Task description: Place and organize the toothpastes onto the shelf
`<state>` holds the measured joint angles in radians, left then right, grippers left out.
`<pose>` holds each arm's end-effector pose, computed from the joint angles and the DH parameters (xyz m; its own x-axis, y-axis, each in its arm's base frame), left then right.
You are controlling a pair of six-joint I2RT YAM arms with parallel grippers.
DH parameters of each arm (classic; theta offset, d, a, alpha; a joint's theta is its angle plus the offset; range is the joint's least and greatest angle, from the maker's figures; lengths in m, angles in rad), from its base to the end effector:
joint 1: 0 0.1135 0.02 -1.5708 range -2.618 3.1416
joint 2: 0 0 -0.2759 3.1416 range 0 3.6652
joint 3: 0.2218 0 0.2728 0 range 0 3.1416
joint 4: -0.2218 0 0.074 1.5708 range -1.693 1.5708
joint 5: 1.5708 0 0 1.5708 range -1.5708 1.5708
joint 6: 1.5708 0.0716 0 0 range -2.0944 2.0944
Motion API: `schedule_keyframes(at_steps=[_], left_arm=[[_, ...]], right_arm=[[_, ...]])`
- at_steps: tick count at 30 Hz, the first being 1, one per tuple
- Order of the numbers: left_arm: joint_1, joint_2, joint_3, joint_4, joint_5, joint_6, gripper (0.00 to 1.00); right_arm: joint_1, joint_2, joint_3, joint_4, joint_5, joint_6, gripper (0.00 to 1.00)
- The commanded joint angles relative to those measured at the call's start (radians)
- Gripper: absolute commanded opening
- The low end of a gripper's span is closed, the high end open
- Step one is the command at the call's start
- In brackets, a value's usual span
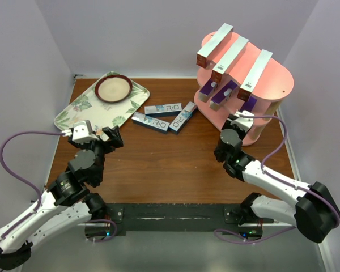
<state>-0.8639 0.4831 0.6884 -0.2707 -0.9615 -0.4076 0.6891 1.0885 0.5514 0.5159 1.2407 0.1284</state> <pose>0.1347 -0.0673 0.3472 -0.0008 -0.3484 -0.9374 -0.1052 0.9322 -0.3464 0.2349 0.1058 0.2713 0.0509 0.0957 -0.9941 0.5217 0.8463 0.1081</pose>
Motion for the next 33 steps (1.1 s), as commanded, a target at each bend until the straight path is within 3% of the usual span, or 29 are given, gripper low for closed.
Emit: schedule_keyframes(at_steps=[1,18,27,33], left_arm=[[0.008,-0.005,-0.009,0.028,-0.020,0.001,0.98],[0.009,-0.015,-0.010,0.027,-0.011,-0.002,0.98],[0.012,-0.018,-0.012,0.027,-0.003,-0.005,0.97],[0.014,-0.020,-0.012,0.025,0.000,-0.008,0.97]], right_arm=[[-0.017,0.004,0.045,0.059,-0.012,-0.013,0.25],[-0.065,0.037,0.068,0.116,-0.047,-0.064,0.40],[-0.097,0.044,0.082,0.113,-0.069,-0.049,0.41],[-0.103,0.053,0.096,0.098,-0.081,-0.050,0.57]])
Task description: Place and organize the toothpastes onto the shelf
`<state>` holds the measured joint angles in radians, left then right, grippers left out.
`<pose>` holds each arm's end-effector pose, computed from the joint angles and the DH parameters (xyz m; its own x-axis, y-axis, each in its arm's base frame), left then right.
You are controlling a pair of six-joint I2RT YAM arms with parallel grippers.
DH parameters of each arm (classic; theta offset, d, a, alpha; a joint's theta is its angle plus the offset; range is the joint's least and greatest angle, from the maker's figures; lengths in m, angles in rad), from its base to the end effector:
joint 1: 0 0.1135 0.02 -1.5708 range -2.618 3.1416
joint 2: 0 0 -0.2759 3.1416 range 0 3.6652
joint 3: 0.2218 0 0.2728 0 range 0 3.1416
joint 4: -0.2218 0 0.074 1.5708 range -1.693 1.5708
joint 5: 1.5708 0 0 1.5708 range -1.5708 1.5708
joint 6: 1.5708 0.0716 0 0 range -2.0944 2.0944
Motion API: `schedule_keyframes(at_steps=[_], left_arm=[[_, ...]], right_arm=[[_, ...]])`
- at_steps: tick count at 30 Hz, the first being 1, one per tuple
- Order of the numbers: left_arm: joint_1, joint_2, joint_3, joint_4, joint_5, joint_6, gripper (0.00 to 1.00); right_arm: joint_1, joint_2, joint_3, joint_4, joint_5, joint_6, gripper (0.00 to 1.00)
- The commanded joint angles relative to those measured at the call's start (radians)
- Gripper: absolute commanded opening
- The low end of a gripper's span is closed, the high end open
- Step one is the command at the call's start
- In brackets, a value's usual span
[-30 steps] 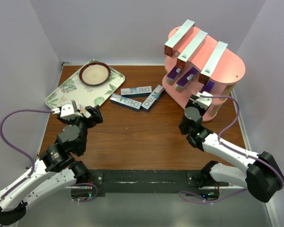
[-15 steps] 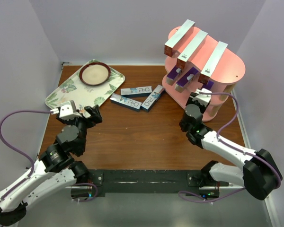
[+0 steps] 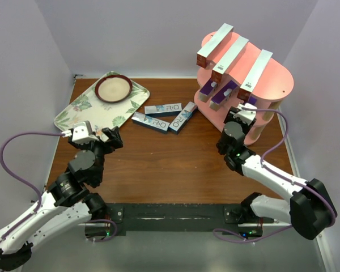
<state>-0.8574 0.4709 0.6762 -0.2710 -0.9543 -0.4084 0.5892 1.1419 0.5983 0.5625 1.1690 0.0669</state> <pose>0.1342 -0.0658 0.3441 -0.0015 -0.3492 -0.9371 -0.1048 0.9319 -0.3471 0.2578 0.0930 0.2801 0.0523 0.0664 -0.9964 0.5455 0.8339 0.0842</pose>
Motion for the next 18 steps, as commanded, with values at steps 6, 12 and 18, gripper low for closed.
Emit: schedule_keyframes(at_steps=[6,12,18], left_arm=[[0.009,-0.008,0.000,0.026,-0.003,-0.007,0.97],[0.011,-0.002,0.000,0.030,0.009,-0.007,0.97],[0.015,0.002,0.000,0.027,0.023,-0.009,0.97]], right_arm=[[-0.003,-0.093,0.044,-0.122,-0.040,0.109,0.73],[-0.003,-0.257,0.041,-0.340,-0.176,0.171,0.90],[-0.003,-0.430,0.073,-0.587,-0.393,0.174,0.98]])
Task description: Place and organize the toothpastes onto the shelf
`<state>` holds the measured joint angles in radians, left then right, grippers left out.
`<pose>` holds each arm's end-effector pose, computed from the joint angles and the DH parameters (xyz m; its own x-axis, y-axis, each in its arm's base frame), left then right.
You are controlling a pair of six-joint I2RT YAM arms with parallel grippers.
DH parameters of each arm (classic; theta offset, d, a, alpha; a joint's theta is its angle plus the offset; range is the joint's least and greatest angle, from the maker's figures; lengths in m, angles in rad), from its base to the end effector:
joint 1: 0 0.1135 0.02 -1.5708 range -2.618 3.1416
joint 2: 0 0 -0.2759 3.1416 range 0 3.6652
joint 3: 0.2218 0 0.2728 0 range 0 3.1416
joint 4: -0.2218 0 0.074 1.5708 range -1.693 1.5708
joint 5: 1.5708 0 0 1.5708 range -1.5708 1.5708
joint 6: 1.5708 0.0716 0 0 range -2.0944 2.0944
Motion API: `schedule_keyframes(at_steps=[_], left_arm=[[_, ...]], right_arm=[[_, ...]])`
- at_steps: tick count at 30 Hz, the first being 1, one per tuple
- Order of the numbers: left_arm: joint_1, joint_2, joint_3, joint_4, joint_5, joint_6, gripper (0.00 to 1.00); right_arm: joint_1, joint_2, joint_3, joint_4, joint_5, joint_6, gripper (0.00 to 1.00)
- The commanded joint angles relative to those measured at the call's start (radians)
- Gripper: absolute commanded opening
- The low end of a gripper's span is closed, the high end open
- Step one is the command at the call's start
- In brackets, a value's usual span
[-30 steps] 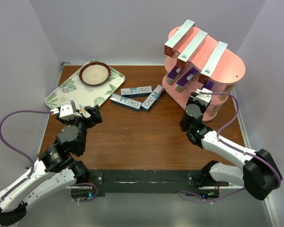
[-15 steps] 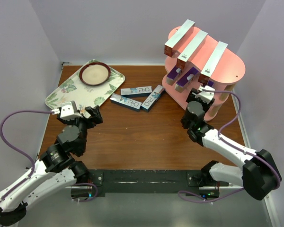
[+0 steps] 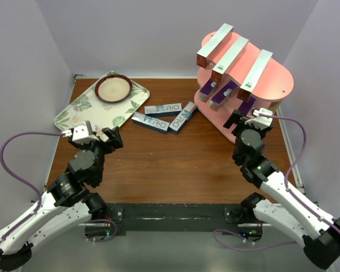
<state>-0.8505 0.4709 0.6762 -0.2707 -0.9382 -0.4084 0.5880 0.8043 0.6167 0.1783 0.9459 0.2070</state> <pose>0.1348 -0.0660 0.3441 -0.0052 -0.3500 -0.9367 -0.0965 0.9326 -0.3479 0.2129 0.0721 0.3205 0.0644 0.1875 -0.9802 0.3444 0.9177 0.1981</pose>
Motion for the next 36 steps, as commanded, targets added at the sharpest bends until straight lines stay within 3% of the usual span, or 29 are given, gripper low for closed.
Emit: schedule_keyframes(at_steps=[1,9,15,23,31,36], left_arm=[[0.008,0.002,0.000,0.028,0.009,-0.010,0.97],[0.013,0.020,0.002,0.033,0.044,-0.003,0.98],[0.014,0.113,0.014,0.056,0.150,0.032,0.98],[0.019,0.464,0.131,0.116,0.376,0.019,0.98],[0.063,0.924,0.403,0.142,0.585,0.114,1.00],[0.093,1.164,0.557,0.139,0.636,0.176,1.00]], right_arm=[[-0.002,-0.118,0.060,-0.273,-0.195,0.045,0.98],[-0.002,-0.273,0.104,-0.554,-0.496,0.132,0.98],[-0.001,-0.370,0.141,-0.711,-0.567,0.134,0.98],[-0.004,-0.456,0.103,-0.728,-0.628,0.138,0.98],[-0.002,-0.487,0.061,-0.705,-0.684,0.147,0.98],[-0.001,-0.504,0.032,-0.682,-0.719,0.149,0.98]])
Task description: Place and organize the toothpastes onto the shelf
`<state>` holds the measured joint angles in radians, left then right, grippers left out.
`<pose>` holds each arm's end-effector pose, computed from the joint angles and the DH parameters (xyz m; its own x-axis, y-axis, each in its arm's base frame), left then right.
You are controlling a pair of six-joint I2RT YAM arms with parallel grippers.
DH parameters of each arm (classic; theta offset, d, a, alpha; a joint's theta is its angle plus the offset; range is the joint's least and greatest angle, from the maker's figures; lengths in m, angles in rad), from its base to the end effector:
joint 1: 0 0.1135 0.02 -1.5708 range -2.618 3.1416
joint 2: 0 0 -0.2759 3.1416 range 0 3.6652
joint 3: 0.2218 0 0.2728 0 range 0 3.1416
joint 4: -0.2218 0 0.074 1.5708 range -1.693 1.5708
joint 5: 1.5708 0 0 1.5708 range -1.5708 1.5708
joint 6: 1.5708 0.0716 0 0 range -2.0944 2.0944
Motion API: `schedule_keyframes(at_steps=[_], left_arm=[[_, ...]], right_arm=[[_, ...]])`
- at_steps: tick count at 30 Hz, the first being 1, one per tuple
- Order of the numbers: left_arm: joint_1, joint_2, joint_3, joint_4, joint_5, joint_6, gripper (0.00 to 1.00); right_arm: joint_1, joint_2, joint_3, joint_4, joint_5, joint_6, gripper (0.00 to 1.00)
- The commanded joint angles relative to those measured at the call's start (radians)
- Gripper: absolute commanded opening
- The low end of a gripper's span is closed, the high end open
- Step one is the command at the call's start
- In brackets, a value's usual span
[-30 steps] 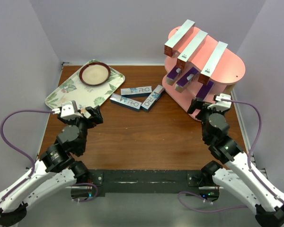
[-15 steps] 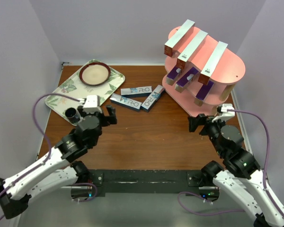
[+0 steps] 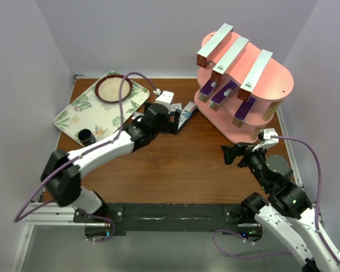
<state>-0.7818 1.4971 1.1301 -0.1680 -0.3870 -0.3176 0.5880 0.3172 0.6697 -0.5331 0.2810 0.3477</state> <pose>0.2960 -0.2558 0.2776 -0.4755 0.0646 -0.8773 0.2880 0.9538 -0.0859 0.1170 0.0541 0.3221 -0.2448 0.2303 -0.9418 -0.2367 0.9278 0.2884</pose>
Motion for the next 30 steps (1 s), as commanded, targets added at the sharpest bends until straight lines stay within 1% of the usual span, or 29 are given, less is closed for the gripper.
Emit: schedule_keyframes(at_steps=[1,6,9,11,17,18,22,23,25,26,28,29,30], left_arm=[[0.027,0.165,0.117,0.045,0.085,0.098,1.00],[0.045,0.349,0.210,0.090,0.112,0.179,1.00],[0.064,0.429,0.253,0.107,0.137,0.215,1.00],[0.070,0.460,0.272,0.125,0.172,0.227,1.00],[0.075,0.537,0.267,0.153,0.198,0.275,1.00],[0.075,0.545,0.261,0.185,0.206,0.275,0.99],[0.075,0.558,0.228,0.228,0.211,0.267,0.96],[0.075,0.560,0.223,0.231,0.211,0.264,0.92],[0.075,0.566,0.214,0.245,0.208,0.255,0.89],[0.075,0.569,0.209,0.251,0.209,0.252,0.77],[0.075,0.571,0.197,0.257,0.203,0.250,0.69],[0.075,0.569,0.194,0.255,0.200,0.244,0.67],[0.075,0.569,0.189,0.254,0.192,0.242,0.67]], right_arm=[[-0.002,-0.018,-0.024,0.033,-0.058,0.010,0.98],[-0.002,-0.009,-0.027,0.045,-0.086,-0.009,0.98],[-0.002,0.000,-0.028,0.044,-0.095,-0.016,0.98],[-0.002,0.002,-0.028,0.045,-0.098,-0.018,0.98],[-0.001,0.010,-0.035,0.044,-0.097,-0.021,0.98],[-0.002,0.013,-0.035,0.045,-0.098,-0.021,0.98],[-0.001,0.017,-0.038,0.050,-0.097,-0.021,0.98],[-0.002,0.019,-0.039,0.048,-0.097,-0.021,0.98],[-0.002,0.019,-0.039,0.048,-0.095,-0.021,0.98],[-0.001,0.019,-0.041,0.048,-0.095,-0.022,0.98],[-0.002,0.019,-0.042,0.051,-0.094,-0.021,0.98],[-0.002,0.019,-0.044,0.050,-0.092,-0.021,0.98],[-0.002,0.019,-0.044,0.050,-0.094,-0.021,0.98]])
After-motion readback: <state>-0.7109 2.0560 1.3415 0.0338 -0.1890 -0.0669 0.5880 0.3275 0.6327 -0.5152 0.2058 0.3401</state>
